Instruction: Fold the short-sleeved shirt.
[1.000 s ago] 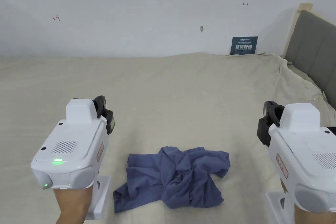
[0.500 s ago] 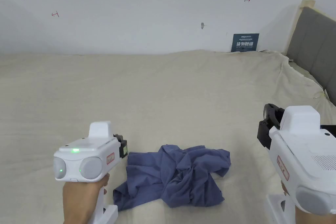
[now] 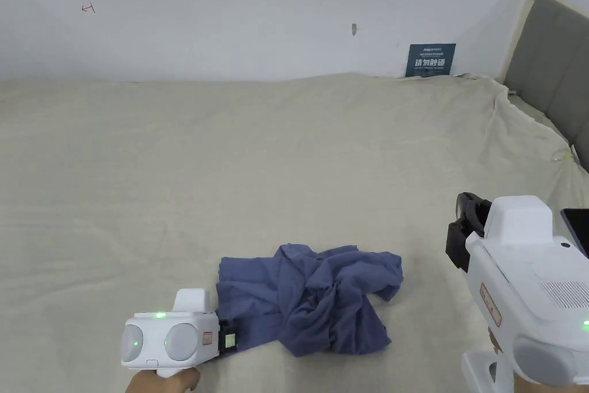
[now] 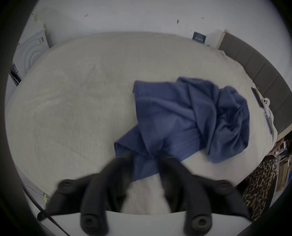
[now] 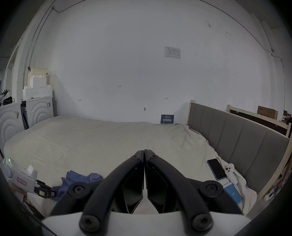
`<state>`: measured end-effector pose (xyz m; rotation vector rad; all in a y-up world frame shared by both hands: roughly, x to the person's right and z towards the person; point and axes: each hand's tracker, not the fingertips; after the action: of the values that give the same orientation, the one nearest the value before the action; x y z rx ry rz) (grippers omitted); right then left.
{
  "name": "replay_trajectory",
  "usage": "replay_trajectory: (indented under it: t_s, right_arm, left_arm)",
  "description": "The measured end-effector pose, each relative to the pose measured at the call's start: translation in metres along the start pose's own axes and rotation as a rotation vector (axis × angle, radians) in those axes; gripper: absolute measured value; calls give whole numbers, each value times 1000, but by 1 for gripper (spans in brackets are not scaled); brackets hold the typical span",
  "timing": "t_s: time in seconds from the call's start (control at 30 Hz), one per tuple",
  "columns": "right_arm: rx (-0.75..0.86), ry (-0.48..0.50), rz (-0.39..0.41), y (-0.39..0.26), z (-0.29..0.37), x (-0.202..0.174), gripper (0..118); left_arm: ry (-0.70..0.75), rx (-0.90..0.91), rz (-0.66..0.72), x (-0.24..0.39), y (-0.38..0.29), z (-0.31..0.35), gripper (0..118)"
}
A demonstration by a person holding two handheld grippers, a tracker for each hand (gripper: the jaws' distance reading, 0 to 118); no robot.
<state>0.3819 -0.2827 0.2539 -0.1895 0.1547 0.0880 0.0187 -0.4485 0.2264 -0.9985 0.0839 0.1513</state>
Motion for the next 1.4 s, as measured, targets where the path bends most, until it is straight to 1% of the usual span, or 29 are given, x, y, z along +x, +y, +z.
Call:
replay_trajectory:
  t_s: [0.03,0.07,0.2,0.27,0.3,0.33,0.37,0.4,0.43,0.47,0.5,0.53,0.57,0.6,0.7,0.87,0.9,0.93,0.97,1.0,1.03,1.07,1.1,1.2,1.23,1.33,1.37,1.4]
  right_arm:
    - [-4,1,0,-1,-1,0,0]
    - [-8,1,2,-2,-1,1,0]
    - [-22,-2,1,-6,-5,2,0]
    - [-30,-5,-1,-8,-8,3,0]
    - [-34,-5,-2,-10,-9,4,0]
    - [-38,-5,-4,-11,-11,4,0]
    - [-45,-5,-4,-12,-12,4,0]
    - [-50,-5,-3,-13,-14,5,0]
    - [-55,-5,-1,-15,-16,5,0]
    - [-62,-4,1,-16,-20,5,0]
    - [-71,-3,0,-18,-23,5,0]
    - [-83,0,-4,-20,-28,5,0]
    - [-96,3,-11,-22,-33,6,0]
    - [-115,7,-18,-24,-40,7,0]
    - [-197,27,-36,-32,-66,9,0]
    - [-381,66,-41,-52,-132,5,1]
    - [-420,81,-57,-57,-146,5,4]
    - [-456,85,-61,-63,-159,4,11]
    - [-492,91,-83,-70,-173,3,23]
    - [-527,95,-95,-75,-185,3,46]
    - [-560,105,-108,-82,-199,2,63]
    - [-589,97,-116,-87,-209,-2,73]
    - [-622,102,-103,-90,-218,-7,78]
    - [-717,105,-107,-106,-245,-12,79]
    - [-750,111,-129,-109,-248,-16,79]
    - [-809,113,-148,-122,-258,-22,81]
    - [-836,111,-157,-125,-257,-25,81]
    - [-849,118,-167,-128,-256,-27,77]
  left_arm:
    - [16,-16,5,0,0,-4,88]
    - [24,-20,10,1,-1,-7,91]
    - [29,-49,22,3,3,-20,90]
    - [56,-89,27,6,3,-28,89]
    - [66,-101,23,6,2,-33,80]
    - [93,-112,11,7,0,-37,75]
    - [78,-92,5,7,-1,-34,74]
    - [88,-93,2,9,0,-31,70]
    - [97,-80,-8,11,0,-28,61]
    - [97,-54,-39,12,-2,-25,45]
    - [77,-39,-59,13,-2,-24,19]
    - [16,-30,-54,13,-1,-22,5]
    - [-20,-37,-35,13,0,-21,5]
    - [11,-44,-40,13,0,-21,3]
    - [-12,31,-42,8,0,-10,2]
    - [-118,112,-4,-7,13,21,2]
    - [-138,126,1,-12,16,24,2]
    - [-154,139,7,-15,18,28,2]
    - [-158,141,11,-17,21,30,2]
    - [-159,143,17,-19,23,32,2]
    - [-164,147,19,-20,25,32,2]
    - [-167,149,18,-21,26,33,2]
    - [-167,152,16,-22,27,34,2]
    - [-170,151,7,-23,29,31,2]
    - [-171,150,5,-23,29,30,2]
    - [-170,144,0,-24,29,27,2]
    - [-168,141,0,-24,28,26,2]
    - [-168,140,2,-25,28,25,2]
